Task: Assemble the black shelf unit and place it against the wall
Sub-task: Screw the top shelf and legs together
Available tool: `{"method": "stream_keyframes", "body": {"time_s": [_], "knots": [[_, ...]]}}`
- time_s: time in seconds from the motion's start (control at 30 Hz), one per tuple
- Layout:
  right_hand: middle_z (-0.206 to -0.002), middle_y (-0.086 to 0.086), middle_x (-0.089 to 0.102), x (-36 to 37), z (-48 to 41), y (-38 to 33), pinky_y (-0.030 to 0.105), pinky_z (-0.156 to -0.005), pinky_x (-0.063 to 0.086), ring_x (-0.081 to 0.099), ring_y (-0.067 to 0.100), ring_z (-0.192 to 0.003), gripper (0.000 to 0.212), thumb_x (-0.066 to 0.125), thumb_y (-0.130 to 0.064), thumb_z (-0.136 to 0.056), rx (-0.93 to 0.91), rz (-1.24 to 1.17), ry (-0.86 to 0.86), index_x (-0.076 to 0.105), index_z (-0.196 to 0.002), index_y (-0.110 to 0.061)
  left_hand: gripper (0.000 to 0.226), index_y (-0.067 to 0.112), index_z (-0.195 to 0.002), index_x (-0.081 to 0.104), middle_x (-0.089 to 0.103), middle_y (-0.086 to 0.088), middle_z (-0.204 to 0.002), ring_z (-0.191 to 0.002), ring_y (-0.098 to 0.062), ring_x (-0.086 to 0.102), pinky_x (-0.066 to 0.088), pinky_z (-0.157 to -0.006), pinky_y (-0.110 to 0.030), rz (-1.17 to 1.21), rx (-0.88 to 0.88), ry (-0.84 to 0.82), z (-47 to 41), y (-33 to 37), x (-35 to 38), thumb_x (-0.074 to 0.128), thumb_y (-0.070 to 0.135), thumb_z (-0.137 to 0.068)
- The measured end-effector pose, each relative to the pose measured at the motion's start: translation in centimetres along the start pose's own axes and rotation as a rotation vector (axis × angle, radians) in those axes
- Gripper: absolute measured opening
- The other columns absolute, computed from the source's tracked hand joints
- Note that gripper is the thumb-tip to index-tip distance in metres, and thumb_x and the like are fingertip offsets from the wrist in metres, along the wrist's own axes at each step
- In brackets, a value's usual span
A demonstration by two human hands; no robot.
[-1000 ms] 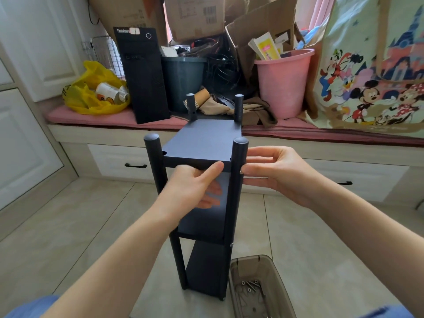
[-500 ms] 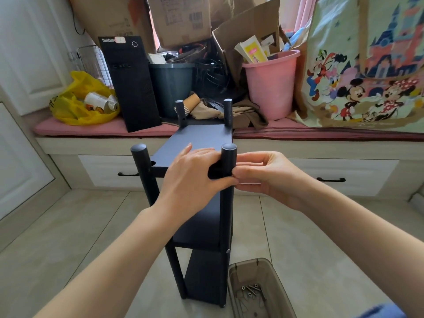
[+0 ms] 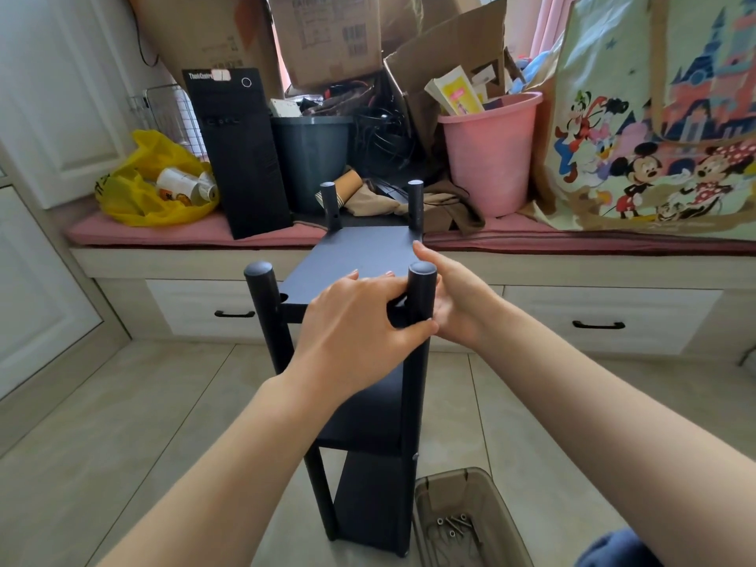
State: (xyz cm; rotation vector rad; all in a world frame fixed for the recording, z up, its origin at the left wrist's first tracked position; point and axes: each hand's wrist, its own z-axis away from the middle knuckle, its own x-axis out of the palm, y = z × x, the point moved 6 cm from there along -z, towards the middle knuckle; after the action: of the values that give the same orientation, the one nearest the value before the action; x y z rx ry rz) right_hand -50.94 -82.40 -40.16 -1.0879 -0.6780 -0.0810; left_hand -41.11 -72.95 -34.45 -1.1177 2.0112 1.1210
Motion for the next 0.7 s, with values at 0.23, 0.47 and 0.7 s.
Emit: {"method": "stream_keyframes", "body": {"time_s": [0.23, 0.47, 0.7], "knots": [[-0.065, 0.007, 0.062, 1.2, -1.6, 0.4, 0.029, -0.061, 0.054, 0.063, 0.017, -0.056, 0.031, 0.051, -0.016, -0.098, -0.080, 0.031, -0.092, 0.059, -0.070, -0.004, 0.028, 0.036, -0.110, 0.072, 0.072, 0.013, -0.090, -0.090, -0.017, 0.064, 0.049, -0.094, -0.042, 0.001, -0.006, 0.003, 0.0, 0.0, -0.1, 0.069, 0.051, -0.086], [-0.066, 0.007, 0.060, 1.4, -1.9, 0.6, 0.029, -0.061, 0.052, 0.061, 0.017, -0.056, 0.025, 0.049, -0.014, -0.097, -0.113, 0.041, -0.118, 0.054, -0.074, -0.005, 0.032, 0.036, -0.112, 0.072, 0.073, 0.012, -0.097, -0.096, -0.017, 0.065, 0.047, -0.100, -0.044, -0.015, -0.016, -0.012, 0.1, -0.3, -0.2, 0.068, 0.053, -0.086], [-0.062, 0.005, 0.061, 1.2, -2.4, 0.6, 0.026, -0.055, 0.052, 0.062, 0.016, -0.053, 0.033, 0.049, -0.014, -0.096, -0.125, 0.040, -0.150, 0.059, -0.066, -0.006, 0.031, 0.039, -0.110, 0.072, 0.071, 0.011, -0.088, -0.089, -0.016, 0.062, 0.051, -0.084, -0.037, -0.021, -0.034, -0.005, 0.0, -0.4, -0.3, 0.070, 0.055, -0.084]]}}
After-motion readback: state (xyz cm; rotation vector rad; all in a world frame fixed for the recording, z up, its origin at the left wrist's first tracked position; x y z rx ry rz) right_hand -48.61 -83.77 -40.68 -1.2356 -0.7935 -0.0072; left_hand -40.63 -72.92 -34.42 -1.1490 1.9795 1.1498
